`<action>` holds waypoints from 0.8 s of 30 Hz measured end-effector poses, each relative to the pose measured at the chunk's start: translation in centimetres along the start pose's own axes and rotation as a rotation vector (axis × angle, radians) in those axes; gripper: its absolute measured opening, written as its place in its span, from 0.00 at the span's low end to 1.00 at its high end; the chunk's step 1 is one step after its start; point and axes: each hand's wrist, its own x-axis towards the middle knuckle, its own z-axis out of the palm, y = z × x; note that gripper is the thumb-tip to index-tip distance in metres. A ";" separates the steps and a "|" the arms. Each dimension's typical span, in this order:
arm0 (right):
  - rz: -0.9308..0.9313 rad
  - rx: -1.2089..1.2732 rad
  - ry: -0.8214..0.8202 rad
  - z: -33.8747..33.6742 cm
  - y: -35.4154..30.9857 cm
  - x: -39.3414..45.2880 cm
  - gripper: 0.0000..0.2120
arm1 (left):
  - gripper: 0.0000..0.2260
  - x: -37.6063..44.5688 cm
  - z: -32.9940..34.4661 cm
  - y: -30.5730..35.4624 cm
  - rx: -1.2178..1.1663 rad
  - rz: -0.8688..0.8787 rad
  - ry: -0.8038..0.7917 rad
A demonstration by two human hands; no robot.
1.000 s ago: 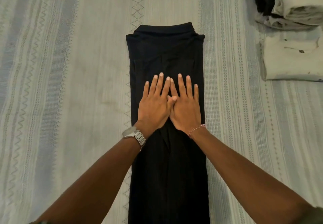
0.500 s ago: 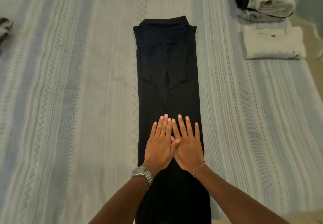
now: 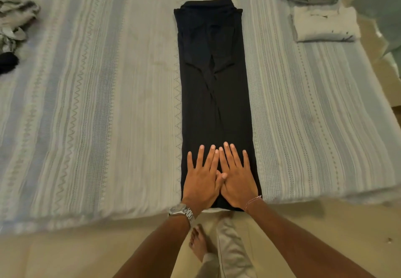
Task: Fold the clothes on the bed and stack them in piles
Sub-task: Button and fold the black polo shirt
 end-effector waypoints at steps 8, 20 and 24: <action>-0.004 0.174 0.019 0.5 -1.7 -6.3 0.28 | 0.25 -5.9 1.9 2.1 -0.163 -0.044 0.081; 0.821 0.883 -0.196 -5.4 4.3 -4.5 0.13 | 0.17 -5.2 -3.6 -1.3 -0.852 -0.869 0.098; 0.776 1.085 -0.306 -5.1 5.1 -5.4 0.12 | 0.14 -5.5 -2.9 -2.7 -0.944 -0.823 -0.008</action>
